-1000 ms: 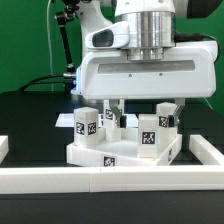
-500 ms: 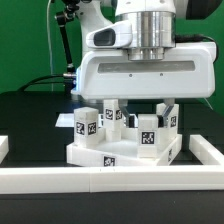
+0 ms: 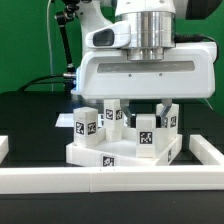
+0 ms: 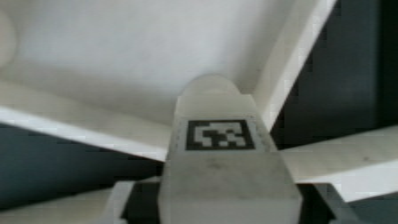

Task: Assemble square table

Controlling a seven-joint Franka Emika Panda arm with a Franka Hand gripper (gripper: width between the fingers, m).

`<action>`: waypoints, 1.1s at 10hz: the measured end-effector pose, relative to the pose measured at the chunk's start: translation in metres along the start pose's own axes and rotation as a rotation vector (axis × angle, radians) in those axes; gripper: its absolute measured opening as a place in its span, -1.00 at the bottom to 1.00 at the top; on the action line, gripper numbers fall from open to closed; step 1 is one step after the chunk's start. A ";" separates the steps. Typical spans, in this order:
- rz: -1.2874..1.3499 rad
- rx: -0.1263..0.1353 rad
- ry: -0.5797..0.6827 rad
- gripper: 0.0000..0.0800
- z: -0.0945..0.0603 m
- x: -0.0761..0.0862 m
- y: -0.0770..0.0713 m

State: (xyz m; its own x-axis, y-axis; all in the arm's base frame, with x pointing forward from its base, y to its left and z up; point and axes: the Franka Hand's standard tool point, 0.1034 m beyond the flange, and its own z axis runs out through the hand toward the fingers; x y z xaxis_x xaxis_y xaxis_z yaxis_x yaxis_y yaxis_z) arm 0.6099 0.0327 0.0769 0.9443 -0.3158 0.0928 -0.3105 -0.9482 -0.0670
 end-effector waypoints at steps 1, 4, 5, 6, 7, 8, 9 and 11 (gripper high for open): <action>0.129 0.000 0.000 -0.28 0.000 -0.001 -0.001; 0.445 0.001 -0.003 -0.28 0.001 -0.001 -0.001; 0.571 0.006 -0.005 -0.27 0.001 -0.003 -0.002; 0.728 0.014 -0.010 -0.27 0.001 -0.003 -0.002; 0.793 0.012 -0.019 -0.27 0.001 -0.003 -0.002; 0.916 0.012 -0.026 -0.27 0.001 -0.003 -0.002; 1.017 0.010 -0.028 -0.27 0.002 -0.004 -0.004; 1.194 -0.003 -0.044 -0.27 0.001 -0.007 -0.007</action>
Offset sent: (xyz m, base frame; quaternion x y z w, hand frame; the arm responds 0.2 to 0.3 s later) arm -0.0053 -0.0076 0.0009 -0.0313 0.0085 0.2999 0.9534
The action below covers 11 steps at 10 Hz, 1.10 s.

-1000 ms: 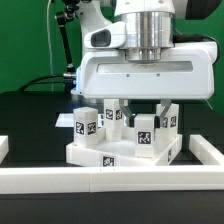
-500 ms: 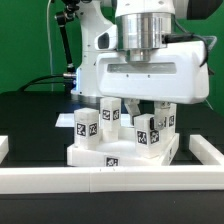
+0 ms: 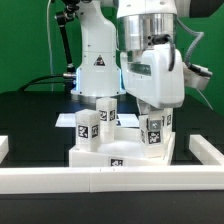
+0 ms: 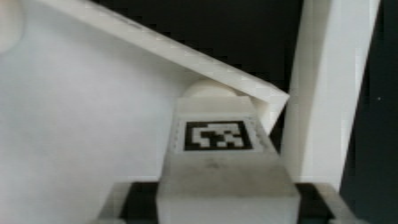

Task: Assemble square table

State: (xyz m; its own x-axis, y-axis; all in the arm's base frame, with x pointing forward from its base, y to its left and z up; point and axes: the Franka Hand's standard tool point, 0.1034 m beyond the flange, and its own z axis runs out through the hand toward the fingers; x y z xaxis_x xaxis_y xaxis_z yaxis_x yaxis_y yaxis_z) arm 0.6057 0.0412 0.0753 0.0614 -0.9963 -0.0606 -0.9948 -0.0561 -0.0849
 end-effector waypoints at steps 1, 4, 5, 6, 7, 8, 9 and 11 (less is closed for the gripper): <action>0.064 -0.012 -0.009 -0.27 0.000 0.002 0.001; 0.188 0.010 -0.010 -0.27 0.000 0.002 -0.002; 0.237 0.016 -0.012 -0.27 0.000 0.002 -0.003; 0.222 0.016 -0.012 -0.27 0.000 0.002 -0.003; 0.220 0.015 -0.012 -0.27 0.001 0.001 -0.003; 0.184 0.015 -0.012 0.17 0.001 0.001 -0.003; 0.159 0.014 -0.013 0.48 0.000 0.001 -0.003; -0.048 0.010 -0.012 0.59 0.000 0.000 -0.004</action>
Offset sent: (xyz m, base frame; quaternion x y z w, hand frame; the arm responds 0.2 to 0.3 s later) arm 0.0026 -0.0015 -0.0106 0.0297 0.0060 0.1312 0.9909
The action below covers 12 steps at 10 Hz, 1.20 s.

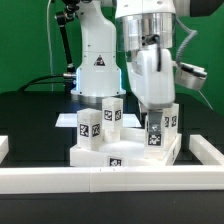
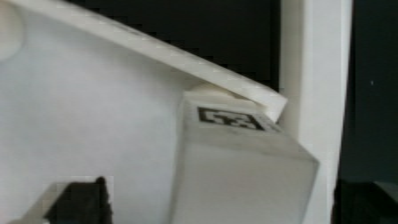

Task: Assemble square table

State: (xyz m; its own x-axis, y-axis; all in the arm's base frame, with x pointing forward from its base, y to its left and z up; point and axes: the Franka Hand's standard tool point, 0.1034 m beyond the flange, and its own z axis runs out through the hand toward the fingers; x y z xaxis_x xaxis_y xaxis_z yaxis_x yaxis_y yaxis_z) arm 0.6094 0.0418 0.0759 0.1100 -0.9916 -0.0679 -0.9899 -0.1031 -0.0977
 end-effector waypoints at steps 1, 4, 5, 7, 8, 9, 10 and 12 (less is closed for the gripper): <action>-0.078 -0.001 -0.001 0.59 0.000 -0.001 -0.001; -0.306 0.001 0.000 0.62 0.000 0.000 -0.001; -0.385 0.001 0.001 0.62 0.000 0.000 -0.001; -0.535 0.000 0.001 0.62 0.000 0.000 -0.001; -0.627 -0.009 0.008 0.62 0.001 -0.002 0.000; -0.702 -0.018 0.016 0.62 0.001 -0.004 0.000; -0.780 -0.023 0.020 0.62 0.001 -0.004 0.000; -0.909 -0.027 0.024 0.62 0.001 -0.004 0.000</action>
Offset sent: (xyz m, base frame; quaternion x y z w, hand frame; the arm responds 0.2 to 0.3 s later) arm 0.0000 0.0000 0.0000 0.0000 0.0000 -0.1296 0.9916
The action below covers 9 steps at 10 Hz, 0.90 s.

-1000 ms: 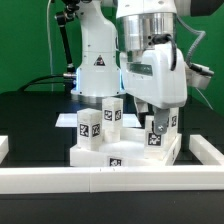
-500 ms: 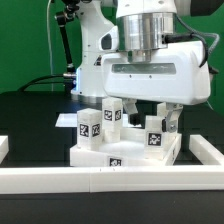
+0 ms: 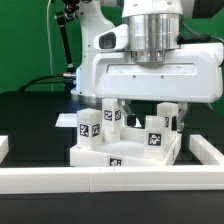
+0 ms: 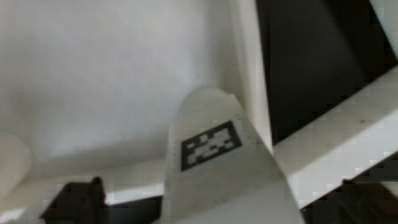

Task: Assemble square table

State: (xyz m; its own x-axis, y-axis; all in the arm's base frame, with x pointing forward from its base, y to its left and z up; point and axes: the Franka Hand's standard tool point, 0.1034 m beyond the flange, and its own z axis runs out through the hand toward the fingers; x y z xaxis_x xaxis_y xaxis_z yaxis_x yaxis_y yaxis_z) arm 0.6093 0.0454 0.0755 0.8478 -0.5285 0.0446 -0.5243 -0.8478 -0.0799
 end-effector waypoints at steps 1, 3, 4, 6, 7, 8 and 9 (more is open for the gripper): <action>-0.044 -0.001 0.001 0.62 0.000 0.000 0.000; -0.267 -0.014 0.005 0.62 -0.001 0.002 0.002; -0.341 -0.018 0.008 0.62 -0.002 0.005 0.003; -0.434 -0.019 0.008 0.57 -0.002 0.007 0.006; -0.420 -0.019 0.007 0.13 -0.001 0.006 0.006; -0.405 -0.019 0.007 -0.28 -0.001 0.006 0.006; -0.388 -0.019 0.008 -0.28 -0.001 0.006 0.006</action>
Offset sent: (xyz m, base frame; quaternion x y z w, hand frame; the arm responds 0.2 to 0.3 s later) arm 0.0105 0.0029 0.0036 0.0072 -0.0114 -0.2177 0.9759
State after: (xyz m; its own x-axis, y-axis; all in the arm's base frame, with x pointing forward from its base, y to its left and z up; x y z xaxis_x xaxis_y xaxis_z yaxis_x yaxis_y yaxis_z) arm 0.6114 0.0367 0.0765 0.9827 -0.1690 0.0753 -0.1667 -0.9853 -0.0368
